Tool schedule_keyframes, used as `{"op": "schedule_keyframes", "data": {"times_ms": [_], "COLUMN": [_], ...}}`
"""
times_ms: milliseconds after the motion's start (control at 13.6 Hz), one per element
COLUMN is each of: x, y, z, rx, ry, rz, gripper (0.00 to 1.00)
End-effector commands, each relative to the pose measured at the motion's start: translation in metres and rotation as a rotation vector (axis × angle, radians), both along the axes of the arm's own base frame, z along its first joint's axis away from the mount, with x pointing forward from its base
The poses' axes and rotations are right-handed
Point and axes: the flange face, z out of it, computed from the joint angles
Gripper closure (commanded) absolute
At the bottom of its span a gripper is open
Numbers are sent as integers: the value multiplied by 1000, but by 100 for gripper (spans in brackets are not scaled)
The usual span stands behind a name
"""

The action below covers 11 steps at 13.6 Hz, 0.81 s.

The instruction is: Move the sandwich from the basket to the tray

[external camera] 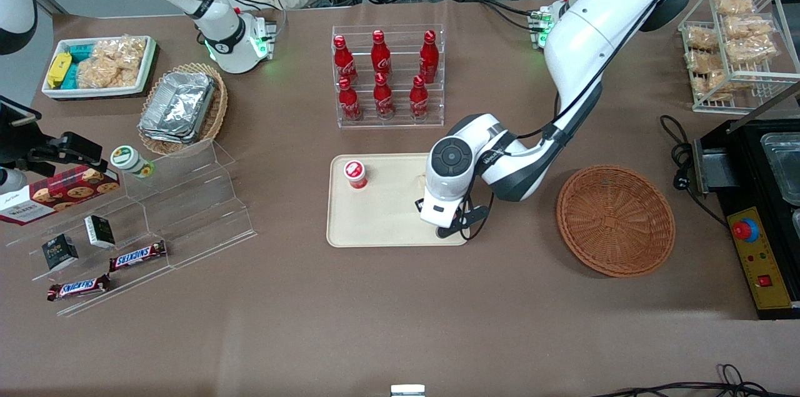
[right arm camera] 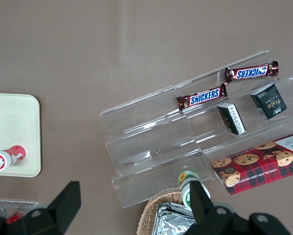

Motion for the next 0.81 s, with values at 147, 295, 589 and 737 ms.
{"op": "schedule_keyframes", "data": {"times_ms": [147,295,589,737], "x": [21,28,44,51], "y": [70,103,172,206], "z": [155,193,243,255], "rx": [80,91,52,53], "ry": [-150,-172,-177,-170], "rz": [228,286,312,264], "gripper": [0,0,0,0]}}
